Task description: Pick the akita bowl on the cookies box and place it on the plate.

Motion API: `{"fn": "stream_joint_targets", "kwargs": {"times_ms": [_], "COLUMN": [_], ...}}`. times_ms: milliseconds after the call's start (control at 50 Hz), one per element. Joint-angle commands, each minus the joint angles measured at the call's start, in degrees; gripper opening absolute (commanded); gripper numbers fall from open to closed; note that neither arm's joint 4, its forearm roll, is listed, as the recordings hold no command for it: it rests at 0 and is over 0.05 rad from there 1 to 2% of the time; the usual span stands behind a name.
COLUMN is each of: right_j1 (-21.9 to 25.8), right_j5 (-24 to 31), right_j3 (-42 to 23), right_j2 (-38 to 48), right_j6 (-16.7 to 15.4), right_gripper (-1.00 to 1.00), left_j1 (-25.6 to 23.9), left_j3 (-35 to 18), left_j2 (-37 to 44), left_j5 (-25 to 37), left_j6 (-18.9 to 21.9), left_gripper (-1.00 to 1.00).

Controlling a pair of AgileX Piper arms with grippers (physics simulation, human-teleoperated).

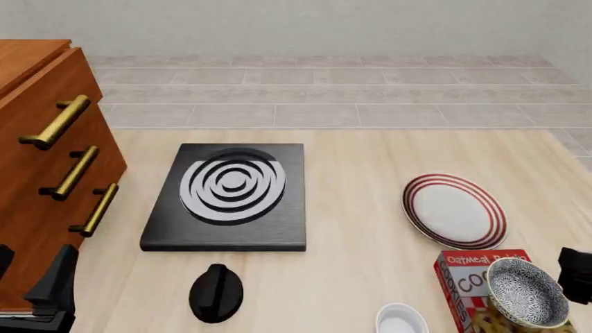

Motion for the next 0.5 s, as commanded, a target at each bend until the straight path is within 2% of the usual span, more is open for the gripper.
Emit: {"fn": "stream_joint_targets", "kwargs": {"times_ms": [20,500], "right_j1": [-0.4,-1.7], "right_j5": [-5.0,-10.8], "right_j3": [4.3,11.0], "right_j2": [2.4,3.9], "right_j6": [1.4,2.6], "right_gripper": [1.0,1.0], "left_j1": [0.0,0.0], "left_j3": [0.0,0.0], "left_j2": [0.0,0.0], "left_j5": [0.0,0.0], "left_j6": [0.0,0.0], "left_gripper": [1.0,1.0]}}
